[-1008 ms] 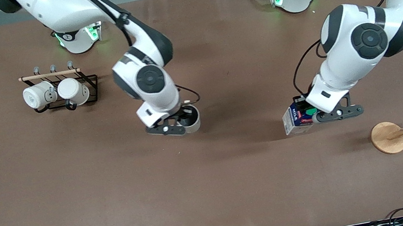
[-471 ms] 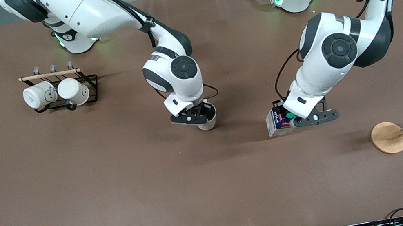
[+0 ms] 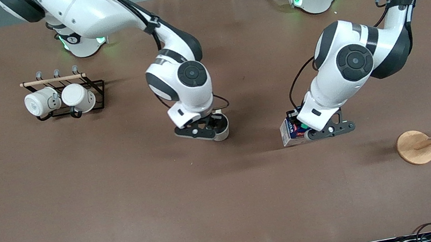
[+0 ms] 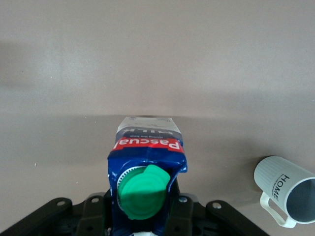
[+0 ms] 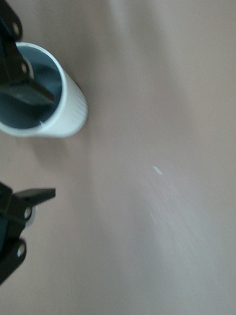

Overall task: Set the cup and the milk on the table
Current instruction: 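Set down the mug, open the right gripper and withdraw it, then move the carton with the left gripper beside the white mug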

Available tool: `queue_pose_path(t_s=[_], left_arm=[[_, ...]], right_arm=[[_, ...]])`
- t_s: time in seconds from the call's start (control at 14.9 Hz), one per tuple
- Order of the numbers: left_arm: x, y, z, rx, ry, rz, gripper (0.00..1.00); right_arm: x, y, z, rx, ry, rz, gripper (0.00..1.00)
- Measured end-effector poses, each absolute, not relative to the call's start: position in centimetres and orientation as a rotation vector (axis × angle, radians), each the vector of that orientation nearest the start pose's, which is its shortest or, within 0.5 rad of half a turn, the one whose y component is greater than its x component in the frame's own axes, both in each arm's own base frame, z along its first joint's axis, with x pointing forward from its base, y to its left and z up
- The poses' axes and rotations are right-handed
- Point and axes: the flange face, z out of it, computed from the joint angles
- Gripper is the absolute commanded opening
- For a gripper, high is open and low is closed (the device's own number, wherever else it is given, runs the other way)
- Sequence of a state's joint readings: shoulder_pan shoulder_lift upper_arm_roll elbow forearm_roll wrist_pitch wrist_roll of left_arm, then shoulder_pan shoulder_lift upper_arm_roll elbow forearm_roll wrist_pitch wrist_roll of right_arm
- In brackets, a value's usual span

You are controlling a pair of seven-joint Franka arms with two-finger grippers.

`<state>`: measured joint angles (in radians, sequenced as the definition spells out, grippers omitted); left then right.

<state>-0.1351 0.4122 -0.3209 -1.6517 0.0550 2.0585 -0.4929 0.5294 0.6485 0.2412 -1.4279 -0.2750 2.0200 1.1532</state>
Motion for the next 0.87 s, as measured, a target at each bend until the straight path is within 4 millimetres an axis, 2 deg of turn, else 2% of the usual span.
queue_pose_path(t_s=[0.13, 0.27, 0.4, 0.54, 0.67, 0.87], left_arm=[[60.7, -27.6, 38.1, -3.217, -0.055, 0.045, 0.37], [60.4, -28.7, 37.9, -3.217, -0.071, 0.050, 0.37], [60.3, -29.5, 38.1, -3.222, -0.075, 0.043, 0.37], [60.3, -30.0, 37.9, -3.223, -0.074, 0.046, 0.37], [59.9, -31.4, 37.5, -3.224, -0.089, 0.058, 0.37], [59.0, -35.7, 37.6, -3.241, -0.122, 0.053, 0.37]], right_arm=[[56.7, 41.3, 39.3, -3.212, 0.536, -0.132, 1.00], [58.5, 34.4, 47.1, -3.214, 0.597, -0.163, 1.00], [59.4, 27.1, 53.2, -3.201, 0.632, -0.174, 1.00], [59.6, 20.4, 57.3, -3.182, 0.604, -0.134, 1.00], [59.5, 13.9, 60.0, -3.157, 0.504, -0.066, 1.00], [58.2, 3.6, 62.9, -3.100, 0.399, 0.018, 1.00]])
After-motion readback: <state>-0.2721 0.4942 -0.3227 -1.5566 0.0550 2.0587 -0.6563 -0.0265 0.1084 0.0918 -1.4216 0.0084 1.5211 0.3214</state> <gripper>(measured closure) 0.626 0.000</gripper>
